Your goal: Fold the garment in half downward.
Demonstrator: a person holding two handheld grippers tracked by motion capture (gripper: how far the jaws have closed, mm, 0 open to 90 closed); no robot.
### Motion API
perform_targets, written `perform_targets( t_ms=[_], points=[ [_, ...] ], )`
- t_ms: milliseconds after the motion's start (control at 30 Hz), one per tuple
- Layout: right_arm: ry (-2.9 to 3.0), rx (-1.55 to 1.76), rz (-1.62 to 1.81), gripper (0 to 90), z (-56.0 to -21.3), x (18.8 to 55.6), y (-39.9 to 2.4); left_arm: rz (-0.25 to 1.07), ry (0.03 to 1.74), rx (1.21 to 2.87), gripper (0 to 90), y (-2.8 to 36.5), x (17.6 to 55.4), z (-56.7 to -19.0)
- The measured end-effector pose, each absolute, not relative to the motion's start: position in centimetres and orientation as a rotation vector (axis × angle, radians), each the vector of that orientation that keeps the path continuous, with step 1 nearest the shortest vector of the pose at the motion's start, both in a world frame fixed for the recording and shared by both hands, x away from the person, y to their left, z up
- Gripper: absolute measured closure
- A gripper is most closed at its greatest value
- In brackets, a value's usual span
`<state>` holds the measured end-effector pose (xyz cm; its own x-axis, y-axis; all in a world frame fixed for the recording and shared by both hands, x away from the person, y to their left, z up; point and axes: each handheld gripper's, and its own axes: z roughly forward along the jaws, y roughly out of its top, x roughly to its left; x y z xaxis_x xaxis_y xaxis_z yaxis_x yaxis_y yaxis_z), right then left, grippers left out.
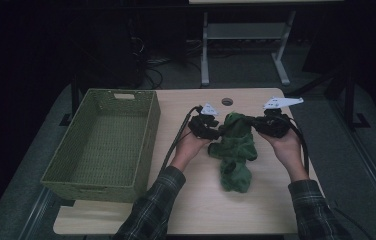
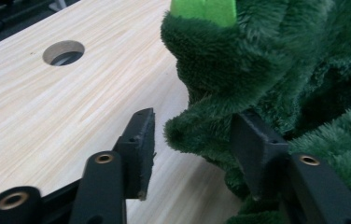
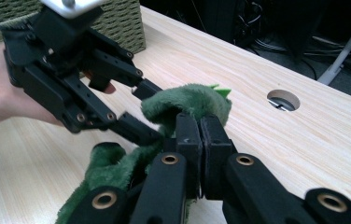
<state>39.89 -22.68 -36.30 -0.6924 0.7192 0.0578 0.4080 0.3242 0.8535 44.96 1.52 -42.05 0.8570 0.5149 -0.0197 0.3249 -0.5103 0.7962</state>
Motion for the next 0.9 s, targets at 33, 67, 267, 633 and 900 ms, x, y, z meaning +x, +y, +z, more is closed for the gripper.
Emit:
perform_targets(
  t_ms=[33,67,267,633,900],
  points=[
    [2.262,1.006,1.312,88.2,-36.3,39.9,-22.7,0.28,0.602,2.154,50.3,1.4,45.0,-42.1],
    [2.262,1.006,1.312,88.2,-36.3,39.9,-22.7,0.28,0.602,2.154,51.8,1.4,45.0,-42.1],
    [2.262,0.987,1.334,88.2,-36.1,39.7,-22.7,0.273,0.571,2.132,60.3,0.8,45.3,-42.2],
    [2.251,1.037,1.317,88.1,-36.8,39.3,-24.1,0.303,0.568,2.067,84.2,3.1,44.0,-39.9],
    [2.267,1.052,1.307,87.8,-38.3,38.0,-24.4,0.31,0.489,2.033,84.1,4.4,40.4,-38.8]
  ],
)
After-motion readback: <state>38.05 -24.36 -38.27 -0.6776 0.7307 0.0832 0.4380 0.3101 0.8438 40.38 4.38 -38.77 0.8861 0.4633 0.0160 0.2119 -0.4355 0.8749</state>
